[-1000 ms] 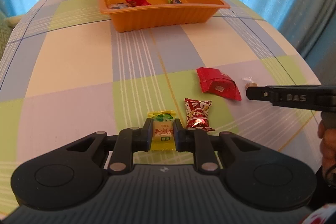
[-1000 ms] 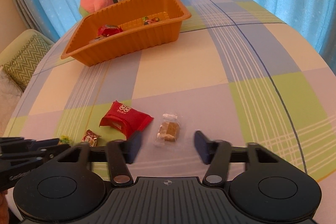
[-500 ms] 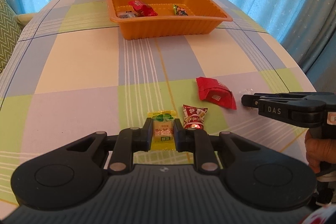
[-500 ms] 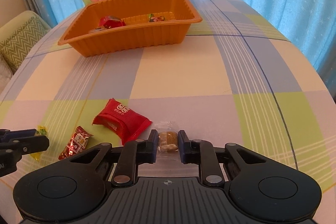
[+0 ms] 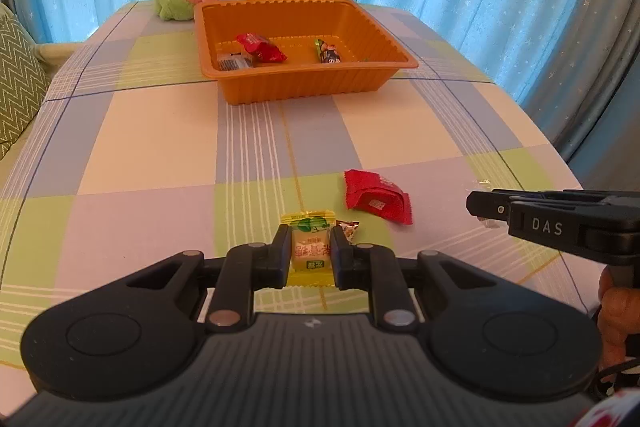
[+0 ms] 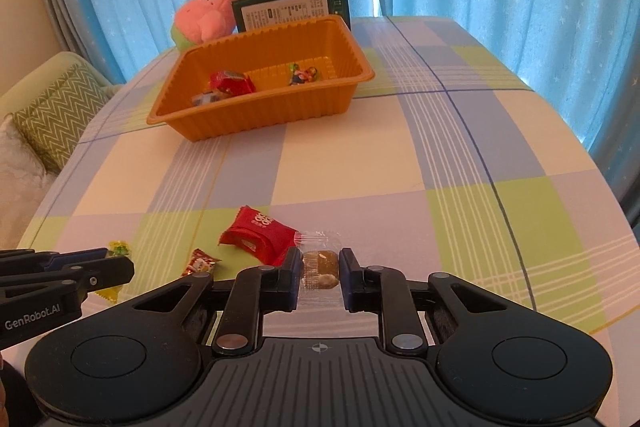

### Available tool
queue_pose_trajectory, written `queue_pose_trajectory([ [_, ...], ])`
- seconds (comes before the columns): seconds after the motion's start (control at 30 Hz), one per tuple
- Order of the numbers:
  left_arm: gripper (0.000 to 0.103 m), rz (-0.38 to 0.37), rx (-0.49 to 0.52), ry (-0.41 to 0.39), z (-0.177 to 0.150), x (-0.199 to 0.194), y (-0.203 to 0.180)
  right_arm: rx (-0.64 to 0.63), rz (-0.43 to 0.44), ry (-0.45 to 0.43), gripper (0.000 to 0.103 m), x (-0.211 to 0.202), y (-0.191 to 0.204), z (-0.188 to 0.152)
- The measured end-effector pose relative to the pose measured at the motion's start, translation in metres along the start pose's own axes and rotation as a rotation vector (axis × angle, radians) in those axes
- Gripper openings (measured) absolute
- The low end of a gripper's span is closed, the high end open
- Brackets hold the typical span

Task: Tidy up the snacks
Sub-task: 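Carry both candies into the orange tray and open both tools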

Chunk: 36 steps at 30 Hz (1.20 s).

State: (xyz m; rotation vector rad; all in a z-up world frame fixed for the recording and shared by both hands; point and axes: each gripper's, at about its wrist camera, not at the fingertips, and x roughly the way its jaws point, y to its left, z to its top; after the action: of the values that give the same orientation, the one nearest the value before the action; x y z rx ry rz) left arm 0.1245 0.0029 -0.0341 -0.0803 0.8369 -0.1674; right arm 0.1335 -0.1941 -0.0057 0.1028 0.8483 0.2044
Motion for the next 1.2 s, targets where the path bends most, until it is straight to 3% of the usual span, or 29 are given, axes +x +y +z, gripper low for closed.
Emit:
queue_pose_trajectory([
  [0.57,0.018,0.001,0.005,-0.049,0.003,-0.031,-0.011,-0.02,0.021,-0.043,0.021,-0.035,0.008,0.001],
  [1.2,0.018,-0.009,0.003,-0.082,0.032,-0.025,-0.009,-0.035,0.007,-0.057,0.021,-0.03,0.002,0.022],
])
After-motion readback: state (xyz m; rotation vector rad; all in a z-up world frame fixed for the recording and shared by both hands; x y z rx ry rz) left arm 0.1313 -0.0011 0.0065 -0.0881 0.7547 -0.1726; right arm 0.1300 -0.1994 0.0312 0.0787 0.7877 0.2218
